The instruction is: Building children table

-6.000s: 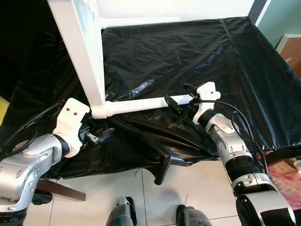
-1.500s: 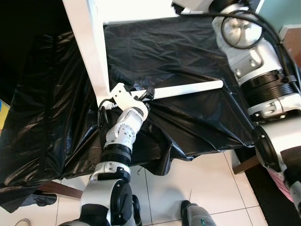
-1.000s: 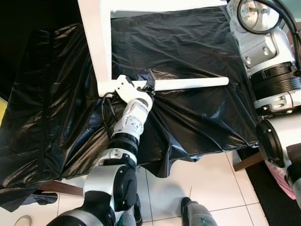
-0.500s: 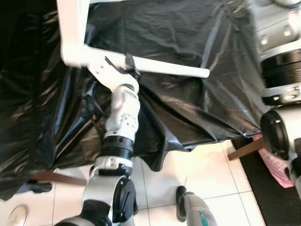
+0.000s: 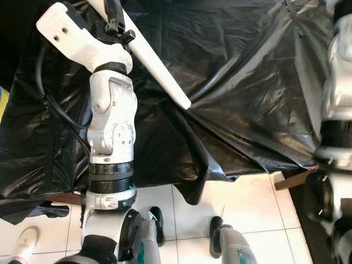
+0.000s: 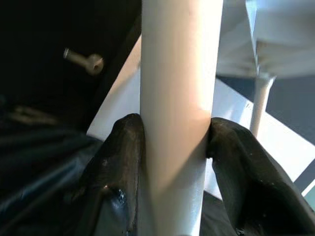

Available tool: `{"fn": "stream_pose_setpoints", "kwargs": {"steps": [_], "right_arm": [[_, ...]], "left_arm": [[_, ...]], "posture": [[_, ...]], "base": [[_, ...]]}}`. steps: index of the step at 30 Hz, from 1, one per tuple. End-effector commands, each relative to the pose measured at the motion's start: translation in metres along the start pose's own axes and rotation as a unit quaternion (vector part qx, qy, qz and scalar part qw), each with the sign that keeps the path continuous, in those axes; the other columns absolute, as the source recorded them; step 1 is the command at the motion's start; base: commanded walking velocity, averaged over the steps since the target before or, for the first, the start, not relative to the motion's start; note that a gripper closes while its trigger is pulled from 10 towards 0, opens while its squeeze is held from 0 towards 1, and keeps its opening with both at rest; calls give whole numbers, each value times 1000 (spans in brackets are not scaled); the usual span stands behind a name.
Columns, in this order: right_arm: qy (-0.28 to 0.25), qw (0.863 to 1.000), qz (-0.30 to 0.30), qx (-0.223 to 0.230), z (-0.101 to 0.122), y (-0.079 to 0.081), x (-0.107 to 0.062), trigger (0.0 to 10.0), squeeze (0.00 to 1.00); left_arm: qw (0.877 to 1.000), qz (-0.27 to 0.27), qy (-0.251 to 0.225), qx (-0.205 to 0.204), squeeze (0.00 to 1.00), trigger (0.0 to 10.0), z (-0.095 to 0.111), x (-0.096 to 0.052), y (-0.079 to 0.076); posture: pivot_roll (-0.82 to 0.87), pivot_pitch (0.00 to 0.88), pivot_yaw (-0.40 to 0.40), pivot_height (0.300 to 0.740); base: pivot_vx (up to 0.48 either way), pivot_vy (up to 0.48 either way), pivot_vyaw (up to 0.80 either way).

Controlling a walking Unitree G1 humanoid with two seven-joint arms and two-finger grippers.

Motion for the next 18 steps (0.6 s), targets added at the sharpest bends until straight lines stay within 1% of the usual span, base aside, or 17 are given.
{"fn": "stream_pose_setpoints", "kwargs": {"steps": [1, 2, 3, 4, 5, 6, 7, 8, 9, 10, 11, 12, 13, 14, 15, 17, 18], "right_arm": [[-38, 999, 19, 1, 16, 9, -3, 0, 0], [-1, 1000, 6, 18, -3, 11, -22, 0, 0], [39, 999, 9, 27, -23, 17, -45, 0, 0], [39, 999, 9, 27, -23, 17, -45, 0, 0], [136, 988, -6, 68, -70, 19, -93, 0, 0], [136, 988, -6, 68, -70, 19, -93, 0, 0], [166, 982, -16, 86, -85, 18, -109, 0, 0], [192, 974, -38, 113, -98, 14, -124, 0, 0], [200, 969, -49, 134, -104, 12, -134, 0, 0], [217, 961, -54, 163, -113, 13, -148, 0, 0], [217, 961, -54, 163, -113, 13, -148, 0, 0], [236, 951, -68, 189, -122, 12, -164, 0, 0], [236, 951, -68, 189, -122, 12, -164, 0, 0], [249, 944, -69, 205, -128, 12, -178, 0, 0], [249, 942, -69, 216, -127, 14, -186, 0, 0], [245, 942, -68, 219, -125, 14, -189, 0, 0], [236, 945, -59, 221, -119, 18, -190, 0, 0]], "left_arm": [[983, -148, -109, -23, 0, 0, 51, 3, -60], [981, -159, -108, -18, 0, 0, 53, 4, -63], [980, -171, -103, -15, 0, 0, 53, 4, -64], [980, -171, -103, -15, 0, 0, 53, 4, -64], [981, -175, -83, -19, 0, 0, 41, 4, -62], [981, -175, -83, -19, 0, 0, 41, 4, -62], [982, -174, -74, -21, 0, 0, 36, 4, -61], [982, -174, -69, -24, 0, 0, 32, 4, -60], [982, -175, -67, -23, 0, 0, 31, 5, -59], [981, -180, -63, -21, 0, 0, 30, 6, -59], [981, -180, -63, -21, 0, 0, 30, 6, -59], [982, -181, -59, -19, 0, 0, 28, 6, -58], [982, -181, -59, -19, 0, 0, 28, 6, -58], [982, -180, -51, -19, 0, 0, 26, 7, -56], [983, -179, -47, -15, 0, 0, 24, 7, -53], [983, -178, -45, -11, 0, 0, 24, 8, -52], [983, -182, -36, -4, 0, 0, 20, 7, -51]], "posture": [[-37, 229, 42, 740], [-28, 232, 43, 740], [-24, 235, 50, 740], [-24, 235, 50, 740], [-25, 240, 65, 740], [-25, 240, 65, 740], [-24, 240, 68, 740], [-19, 239, 72, 740], [-14, 243, 82, 740], [-9, 241, 90, 740], [-9, 241, 90, 740], [0, 244, 98, 740], [0, 244, 98, 740], [4, 244, 103, 740], [18, 247, 135, 740], [18, 247, 135, 740], [33, 249, 167, 740]], "base": [[0, 0, 0], [0, 0, 0], [0, 0, 0], [0, 0, 0], [0, 0, 0], [0, 0, 0], [0, 0, 0], [0, 0, 0], [0, 0, 0], [0, 0, 0], [0, 0, 0], [0, 0, 0], [0, 0, 0], [0, 0, 0], [0, 0, 0], [0, 0, 0], [0, 0, 0]]}}
Point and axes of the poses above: a point about 5 cm out from each wrist's last joint towards the gripper, its own x axis pointing out of the wrist towards the gripper, its own z axis along the axis of the wrist's last joint, y = z × x, the point moved 3 cm from there along x, pointing out of the wrist towards the gripper
